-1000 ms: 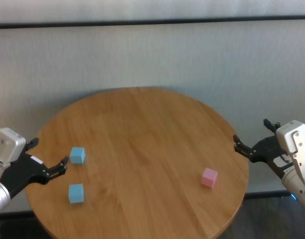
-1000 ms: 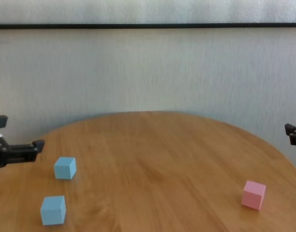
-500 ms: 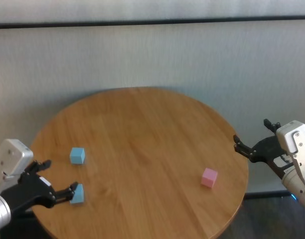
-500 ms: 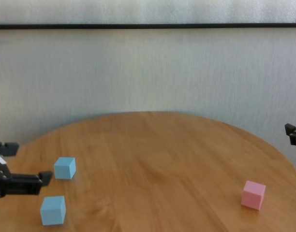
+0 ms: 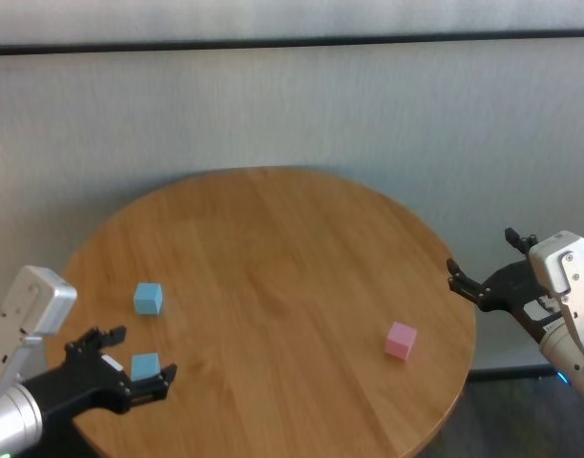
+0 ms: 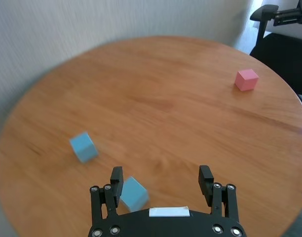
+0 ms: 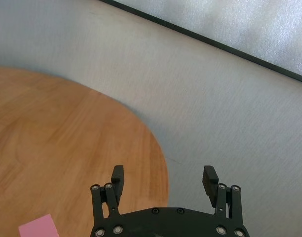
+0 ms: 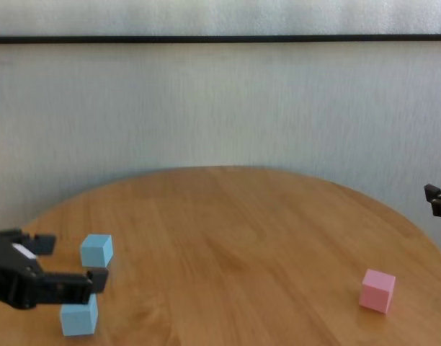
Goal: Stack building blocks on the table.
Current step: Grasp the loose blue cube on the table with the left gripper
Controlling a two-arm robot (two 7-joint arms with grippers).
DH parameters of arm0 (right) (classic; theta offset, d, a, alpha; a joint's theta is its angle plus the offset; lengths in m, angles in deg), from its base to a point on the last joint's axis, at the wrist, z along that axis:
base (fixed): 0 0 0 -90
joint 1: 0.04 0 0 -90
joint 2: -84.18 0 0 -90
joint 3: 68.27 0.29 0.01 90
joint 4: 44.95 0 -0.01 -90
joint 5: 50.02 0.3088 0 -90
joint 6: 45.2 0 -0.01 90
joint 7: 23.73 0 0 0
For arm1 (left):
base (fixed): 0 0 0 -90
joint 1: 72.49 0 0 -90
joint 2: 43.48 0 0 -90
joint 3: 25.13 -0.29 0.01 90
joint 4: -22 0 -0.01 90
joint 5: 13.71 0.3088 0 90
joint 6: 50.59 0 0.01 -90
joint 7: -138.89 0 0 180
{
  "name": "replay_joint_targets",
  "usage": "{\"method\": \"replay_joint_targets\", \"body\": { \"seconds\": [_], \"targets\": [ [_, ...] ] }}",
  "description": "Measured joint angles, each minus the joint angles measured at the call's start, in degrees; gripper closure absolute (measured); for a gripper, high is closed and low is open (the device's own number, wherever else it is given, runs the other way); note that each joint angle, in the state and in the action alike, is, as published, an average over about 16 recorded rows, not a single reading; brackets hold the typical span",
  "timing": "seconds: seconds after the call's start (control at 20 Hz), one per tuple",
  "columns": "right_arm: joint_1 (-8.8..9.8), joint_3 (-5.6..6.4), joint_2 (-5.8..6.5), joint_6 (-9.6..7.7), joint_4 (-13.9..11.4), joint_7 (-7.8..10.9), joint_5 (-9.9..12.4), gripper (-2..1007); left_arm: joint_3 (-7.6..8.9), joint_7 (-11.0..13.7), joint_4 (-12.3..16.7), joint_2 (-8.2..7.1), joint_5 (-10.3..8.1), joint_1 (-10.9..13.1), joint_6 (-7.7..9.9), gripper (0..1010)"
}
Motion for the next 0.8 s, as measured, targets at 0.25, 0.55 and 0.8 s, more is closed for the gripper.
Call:
{"method": "replay_joint_targets", "body": {
  "seconds": [0.25, 0.55, 0.8],
  "targets": [
    [0.00, 0.00, 0.00, 0.00, 0.00, 0.00, 0.00, 0, 0.00, -1.14, 1.46, 1.43, -1.13, 0.10, 5.57, 10],
    [0.00, 0.00, 0.00, 0.00, 0.00, 0.00, 0.00, 0, 0.10, -4.67, 3.66, 3.35, -1.21, -0.21, 13.42, 11],
    [0.00, 0.00, 0.00, 0.00, 0.00, 0.00, 0.00, 0, 0.17, -7.70, 5.29, 5.00, -0.64, -0.88, 19.38, 11]
  ]
}}
